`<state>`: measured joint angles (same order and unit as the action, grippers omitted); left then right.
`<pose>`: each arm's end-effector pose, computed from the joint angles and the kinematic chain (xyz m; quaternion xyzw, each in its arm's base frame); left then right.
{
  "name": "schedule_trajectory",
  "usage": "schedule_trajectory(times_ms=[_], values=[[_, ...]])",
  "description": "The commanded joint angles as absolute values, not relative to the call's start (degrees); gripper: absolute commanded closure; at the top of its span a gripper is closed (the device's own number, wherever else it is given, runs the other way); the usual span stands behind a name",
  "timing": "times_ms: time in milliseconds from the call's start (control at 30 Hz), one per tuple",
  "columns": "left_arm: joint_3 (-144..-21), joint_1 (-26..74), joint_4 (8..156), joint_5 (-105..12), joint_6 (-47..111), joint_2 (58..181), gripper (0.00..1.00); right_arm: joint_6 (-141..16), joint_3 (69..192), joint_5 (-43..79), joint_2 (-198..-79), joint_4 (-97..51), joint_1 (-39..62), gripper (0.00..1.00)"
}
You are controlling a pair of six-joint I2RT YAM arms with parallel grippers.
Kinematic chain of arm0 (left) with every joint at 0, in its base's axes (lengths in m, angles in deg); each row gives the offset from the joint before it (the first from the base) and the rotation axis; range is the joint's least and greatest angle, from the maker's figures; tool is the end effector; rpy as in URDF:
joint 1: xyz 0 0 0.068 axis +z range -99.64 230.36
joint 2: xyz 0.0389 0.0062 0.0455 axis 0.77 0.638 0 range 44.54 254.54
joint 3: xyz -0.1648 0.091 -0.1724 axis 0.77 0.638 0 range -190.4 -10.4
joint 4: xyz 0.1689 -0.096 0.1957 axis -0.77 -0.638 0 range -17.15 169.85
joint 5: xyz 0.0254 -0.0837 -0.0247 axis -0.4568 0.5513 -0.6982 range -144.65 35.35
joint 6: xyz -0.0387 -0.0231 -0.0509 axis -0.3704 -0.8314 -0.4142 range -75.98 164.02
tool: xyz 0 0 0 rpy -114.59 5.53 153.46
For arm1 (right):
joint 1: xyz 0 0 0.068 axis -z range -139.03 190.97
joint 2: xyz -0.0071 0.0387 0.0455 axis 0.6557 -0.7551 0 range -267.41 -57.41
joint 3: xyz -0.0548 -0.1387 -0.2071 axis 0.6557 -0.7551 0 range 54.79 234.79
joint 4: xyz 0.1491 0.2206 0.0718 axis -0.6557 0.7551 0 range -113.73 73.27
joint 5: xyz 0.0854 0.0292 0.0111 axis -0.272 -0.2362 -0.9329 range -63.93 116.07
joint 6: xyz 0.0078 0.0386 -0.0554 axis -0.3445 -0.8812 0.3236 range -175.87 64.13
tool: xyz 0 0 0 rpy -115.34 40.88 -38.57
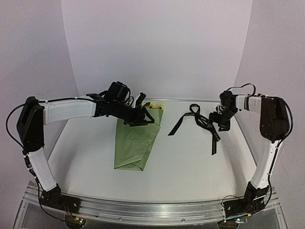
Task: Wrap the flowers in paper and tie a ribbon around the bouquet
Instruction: Pick up the ribbon from the center of the board.
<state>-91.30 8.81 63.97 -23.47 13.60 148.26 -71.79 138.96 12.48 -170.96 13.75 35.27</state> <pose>0.3074 -0.3101 0.2312 0.2000 0.8529 -0.4410 0.1950 0.4209 0.0549 0.1465 0.0630 0.9711 0.1512 0.1738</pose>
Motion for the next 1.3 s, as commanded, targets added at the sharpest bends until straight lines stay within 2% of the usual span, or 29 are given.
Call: schedule_trajectory(times_ms=[0, 67, 200, 267, 400, 500, 600, 700, 833, 1100, 1267], values=[[-87.5, 11.0, 65.8, -26.7, 12.4, 139.5, 0.51, -73.5, 143.8, 9.4, -175.2, 16.5, 36.0, 0.22], [-85.9, 11.9, 65.8, -27.1, 11.8, 137.3, 0.51, -74.6, 146.2, 8.9, -177.3, 18.9, 36.0, 0.25], [-83.1, 13.4, 66.5, -27.6, 10.7, 133.7, 0.51, -76.1, 147.8, 8.1, -178.8, 21.0, 36.0, 0.36], [-81.9, 14.0, 67.2, -28.0, 9.9, 132.7, 0.51, -76.5, 147.4, 8.2, -178.4, 21.5, 36.0, 0.45], [-80.2, 14.4, 68.6, -28.1, 8.8, 131.7, 0.50, -76.4, 148.2, 6.9, -177.8, 23.4, 36.0, 0.76], [-79.6, 14.5, 69.0, -28.3, 8.6, 131.7, 0.50, -76.0, 148.1, 6.1, -177.2, 24.4, 36.0, 0.89], [-78.8, 14.5, 69.8, -28.0, 8.3, 131.4, 0.50, -75.7, 147.7, 6.6, -177.3, 24.9, 36.0, 0.92], [-77.8, 14.6, 70.6, -28.0, 7.9, 131.1, 0.50, -76.1, 147.2, 5.3, -177.4, 25.6, 36.0, 1.00], [-76.4, 14.5, 72.3, -27.5, 7.8, 131.4, 0.50, -77.7, 143.6, 2.8, -173.8, 25.6, 35.9, 1.00], [-76.8, 10.8, 73.7, -30.1, 18.9, 131.1, 0.48, -77.2, 133.6, -5.9, -154.1, 25.5, 31.2, 1.00], [-75.4, 9.0, 81.0, -30.5, 27.7, 130.5, 0.45, -75.6, 130.0, -13.4, -143.5, 26.6, 24.6, 1.00]])
